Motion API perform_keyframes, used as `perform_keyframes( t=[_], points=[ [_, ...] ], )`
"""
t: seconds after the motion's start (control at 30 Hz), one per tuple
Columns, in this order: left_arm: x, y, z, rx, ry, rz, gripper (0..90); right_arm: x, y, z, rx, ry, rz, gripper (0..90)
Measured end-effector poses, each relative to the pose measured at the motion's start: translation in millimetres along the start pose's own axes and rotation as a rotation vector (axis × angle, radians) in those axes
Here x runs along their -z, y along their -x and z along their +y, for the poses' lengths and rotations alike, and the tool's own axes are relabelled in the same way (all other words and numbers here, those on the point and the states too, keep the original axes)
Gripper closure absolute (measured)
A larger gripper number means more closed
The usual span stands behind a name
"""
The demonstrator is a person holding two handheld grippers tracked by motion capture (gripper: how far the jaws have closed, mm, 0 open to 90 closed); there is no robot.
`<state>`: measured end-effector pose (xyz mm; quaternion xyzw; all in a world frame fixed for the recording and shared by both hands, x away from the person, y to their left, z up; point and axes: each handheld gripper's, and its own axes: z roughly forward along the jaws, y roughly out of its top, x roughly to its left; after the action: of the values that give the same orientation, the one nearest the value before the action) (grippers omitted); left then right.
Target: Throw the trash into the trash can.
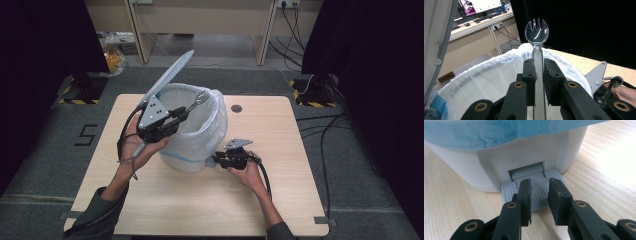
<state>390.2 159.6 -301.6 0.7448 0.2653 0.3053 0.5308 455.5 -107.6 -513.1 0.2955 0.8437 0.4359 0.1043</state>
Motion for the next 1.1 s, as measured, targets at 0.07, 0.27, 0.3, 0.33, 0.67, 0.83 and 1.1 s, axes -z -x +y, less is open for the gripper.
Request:
perform_keyframes(
  t=[0.07, 0.27, 0.3, 0.33, 0.67, 0.83, 1.1],
  points=[
    [-1.0, 0.5, -0.8, -0.005, -0.004, 0.007, 79.1, 0.0, 0.0, 0.0, 0.000, 0.000, -0.001, 71.8],
    [0.4, 3.3, -0.9, -0.013, -0.002, 0.001, 73.6, 0.0, 0.1, -0.1, -0.001, 0.000, 0.000, 71.8],
    [0.7, 3.7, -0.6, -0.013, 0.000, 0.001, 73.4, 0.0, 0.1, -0.1, -0.001, 0.000, 0.000, 71.8],
    [1.0, 3.9, -0.3, -0.014, 0.001, 0.002, 73.1, 0.0, 0.0, -0.1, -0.001, 0.000, 0.000, 71.8],
    [8.0, 8.3, 0.1, 0.020, 0.020, -0.054, 64.1, 0.0, 0.0, 0.0, 0.000, 0.000, 0.000, 71.8],
    [13.9, 16.0, -0.7, 0.024, 0.019, -0.104, 57.7, 0.0, -0.1, 0.0, 0.000, -0.001, 0.001, 71.8],
    [19.3, 26.0, -5.1, 0.052, 0.005, -0.200, 52.4, 0.0, -0.1, 0.1, 0.001, 0.000, -0.002, 71.8]
  ],
)
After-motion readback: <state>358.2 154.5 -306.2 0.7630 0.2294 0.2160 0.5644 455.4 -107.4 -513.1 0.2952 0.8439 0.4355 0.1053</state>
